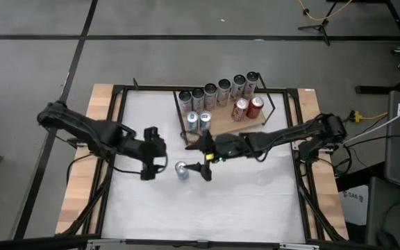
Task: Place canned beverage on shelf
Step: Put the blue soda can on the shelf aligned with the other blue soda cans
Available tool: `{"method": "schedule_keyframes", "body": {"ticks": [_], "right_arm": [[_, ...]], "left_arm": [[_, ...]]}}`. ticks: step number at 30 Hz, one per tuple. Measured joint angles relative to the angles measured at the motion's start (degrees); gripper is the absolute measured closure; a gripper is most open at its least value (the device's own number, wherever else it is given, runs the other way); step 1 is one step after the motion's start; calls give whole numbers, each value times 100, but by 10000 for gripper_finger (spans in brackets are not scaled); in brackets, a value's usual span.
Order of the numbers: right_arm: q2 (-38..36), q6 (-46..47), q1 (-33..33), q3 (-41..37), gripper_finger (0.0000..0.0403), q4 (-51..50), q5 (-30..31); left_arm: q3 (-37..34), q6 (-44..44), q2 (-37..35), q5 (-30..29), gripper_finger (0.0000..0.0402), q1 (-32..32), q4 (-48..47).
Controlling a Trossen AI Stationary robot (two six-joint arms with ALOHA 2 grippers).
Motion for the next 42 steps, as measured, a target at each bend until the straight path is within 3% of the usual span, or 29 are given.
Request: {"method": "schedule_keyframes", "body": {"ticks": [9, 19, 42], "right_arm": [[649, -202, 203, -2, 56, 73, 766], [1173, -202, 201, -2, 56, 387, 463], [1329, -331, 228, -9, 56, 513, 428]], "left_arm": [[0, -143, -771, -317, 80, 2, -15], [-2, -141, -843, -444, 80, 2, -10], [-11, -139, -842, -470, 80, 2, -18]]}}
